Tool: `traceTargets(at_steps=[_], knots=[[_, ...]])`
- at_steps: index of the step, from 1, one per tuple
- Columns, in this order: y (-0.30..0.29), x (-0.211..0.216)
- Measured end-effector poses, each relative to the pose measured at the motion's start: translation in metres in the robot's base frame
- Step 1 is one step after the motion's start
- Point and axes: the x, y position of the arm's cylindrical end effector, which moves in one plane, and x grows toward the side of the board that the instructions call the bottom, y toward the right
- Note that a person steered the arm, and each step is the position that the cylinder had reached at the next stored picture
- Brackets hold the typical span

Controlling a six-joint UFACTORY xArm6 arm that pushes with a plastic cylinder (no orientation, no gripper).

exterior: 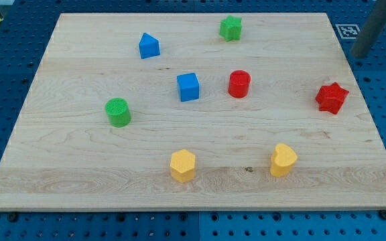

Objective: Move the red circle slightly towards the left side of the red star

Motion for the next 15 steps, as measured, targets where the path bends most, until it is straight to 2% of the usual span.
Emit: traceTargets(at_steps=[1,2,3,6,10,12,14,15], knots=[[-0.020,0.021],[-0.021,0.021],[-0.028,0.046],[-0.028,0.061],[-0.048,0.051],[-0.084,0.051],[-0.112,0.023],[-0.150,0.023]])
